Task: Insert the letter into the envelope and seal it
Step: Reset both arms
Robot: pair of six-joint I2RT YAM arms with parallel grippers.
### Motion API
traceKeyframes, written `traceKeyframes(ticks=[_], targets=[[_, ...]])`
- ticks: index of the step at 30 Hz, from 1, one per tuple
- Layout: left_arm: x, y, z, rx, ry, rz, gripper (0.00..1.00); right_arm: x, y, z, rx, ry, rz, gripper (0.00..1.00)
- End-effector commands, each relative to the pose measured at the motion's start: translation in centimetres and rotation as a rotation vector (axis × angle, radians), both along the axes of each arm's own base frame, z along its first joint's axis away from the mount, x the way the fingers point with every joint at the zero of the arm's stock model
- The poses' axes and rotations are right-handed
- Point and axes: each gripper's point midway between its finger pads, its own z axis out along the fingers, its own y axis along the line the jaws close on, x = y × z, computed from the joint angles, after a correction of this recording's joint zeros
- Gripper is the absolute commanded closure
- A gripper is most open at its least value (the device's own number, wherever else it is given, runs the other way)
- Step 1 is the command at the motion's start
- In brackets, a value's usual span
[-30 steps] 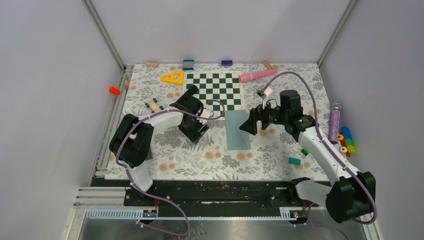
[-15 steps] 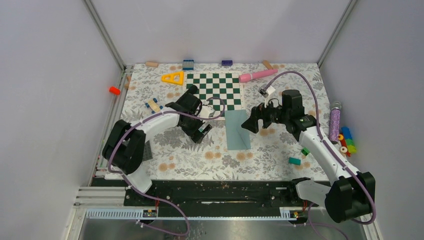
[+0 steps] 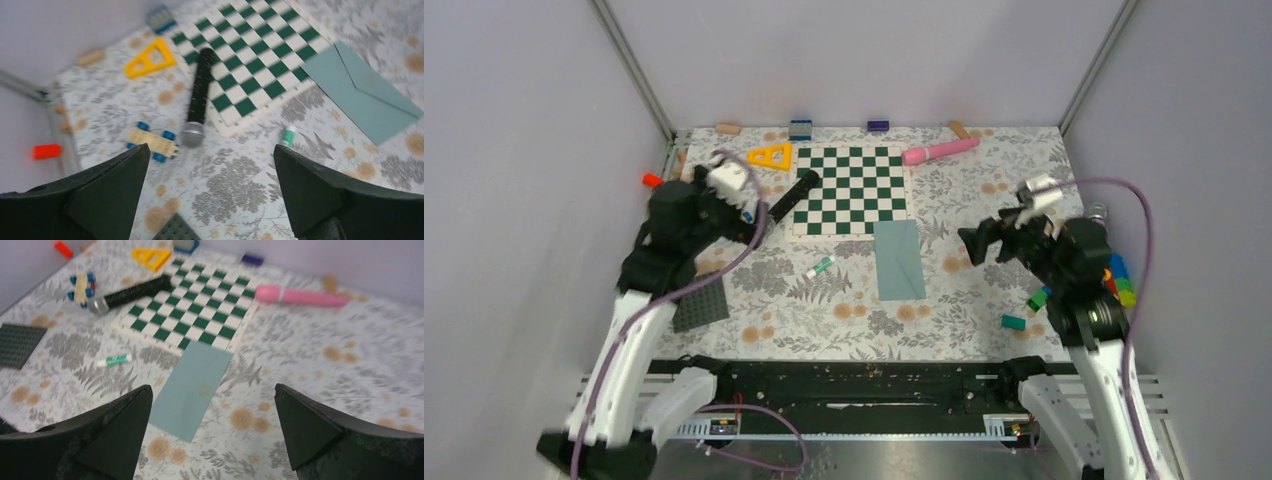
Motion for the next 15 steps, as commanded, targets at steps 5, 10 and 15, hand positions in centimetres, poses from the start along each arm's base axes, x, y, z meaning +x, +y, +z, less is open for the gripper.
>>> traceKeyframes(ticks=[5,10,15], targets=[[-5.9,3.9,0.8,-0.083,-0.177,0.074,0.01,-6.1,-6.6,3.3,-0.134,-0.17,-0.266,0.0],[-5.3,7.1,2.0,-0.109,-0.239,0.296,0.01,-6.2,-7.8,1.7,-0.146,-0.169,-0.33,0.0],[-4.4,10.0,3.0,-0.154,-0.303,0.495,0.01,-5.4,-9.6,1.2,-0.174,-0.168,-0.44,0.01]])
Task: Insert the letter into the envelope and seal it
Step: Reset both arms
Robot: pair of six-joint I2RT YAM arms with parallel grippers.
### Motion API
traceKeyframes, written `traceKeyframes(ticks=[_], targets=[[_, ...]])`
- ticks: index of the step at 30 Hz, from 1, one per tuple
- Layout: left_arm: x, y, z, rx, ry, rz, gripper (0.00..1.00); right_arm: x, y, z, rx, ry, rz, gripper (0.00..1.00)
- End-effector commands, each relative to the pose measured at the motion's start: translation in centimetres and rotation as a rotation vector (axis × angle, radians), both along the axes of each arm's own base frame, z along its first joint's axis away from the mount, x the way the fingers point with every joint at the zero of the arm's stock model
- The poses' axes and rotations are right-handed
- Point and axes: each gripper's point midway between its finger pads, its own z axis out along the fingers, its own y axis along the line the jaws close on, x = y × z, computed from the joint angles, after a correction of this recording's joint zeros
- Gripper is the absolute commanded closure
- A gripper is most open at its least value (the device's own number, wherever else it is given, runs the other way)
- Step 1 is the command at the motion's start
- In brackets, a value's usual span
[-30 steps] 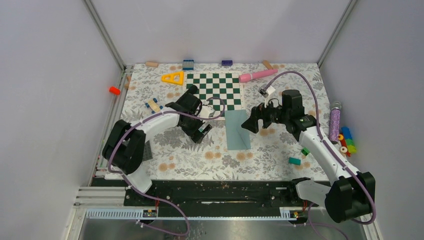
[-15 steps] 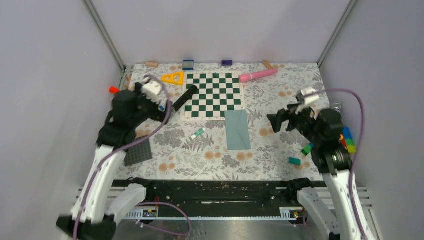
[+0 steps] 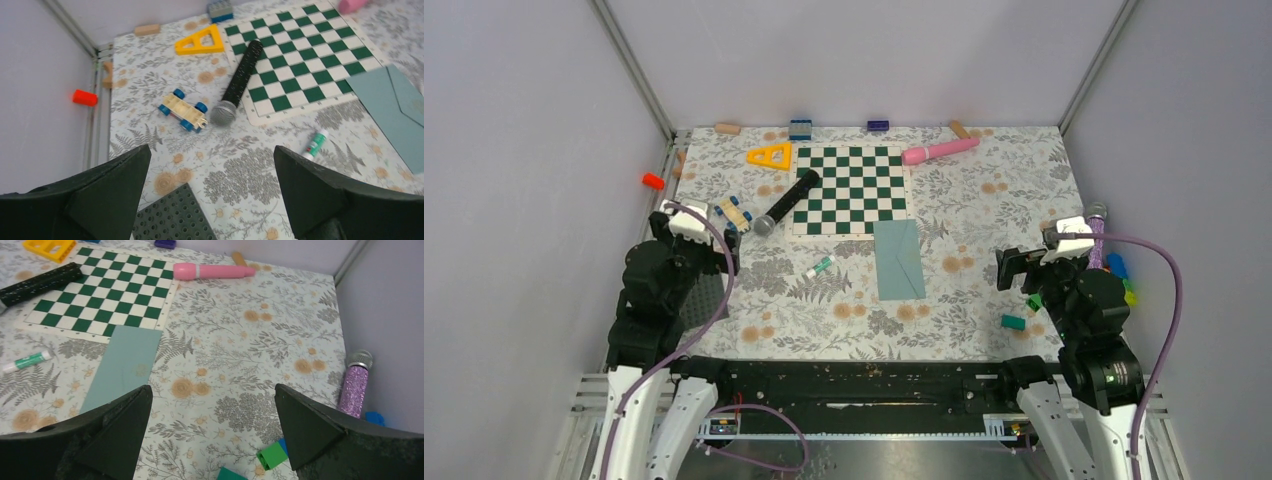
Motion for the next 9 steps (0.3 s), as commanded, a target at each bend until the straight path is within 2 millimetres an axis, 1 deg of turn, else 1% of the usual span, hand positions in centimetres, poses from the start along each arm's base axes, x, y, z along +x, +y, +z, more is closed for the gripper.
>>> traceKeyframes(ticks=[1,5,9], targets=[[1.0,3.0,2.8,-0.064,-0.131,0.201,0.01,0.5,-2.5,0.4,-0.033,-0.028,-0.135,0.0],[1.1,3.2,2.7,-0.069,-0.137,0.21,0.01,0.6,-3.6,0.6,-0.047,-0.038,-0.202,0.0],[1.1,3.3,2.7,-0.072,-0.136,0.216,0.01,0.8,-4.1,0.6,-0.042,-0.049,-0.231,0.0]])
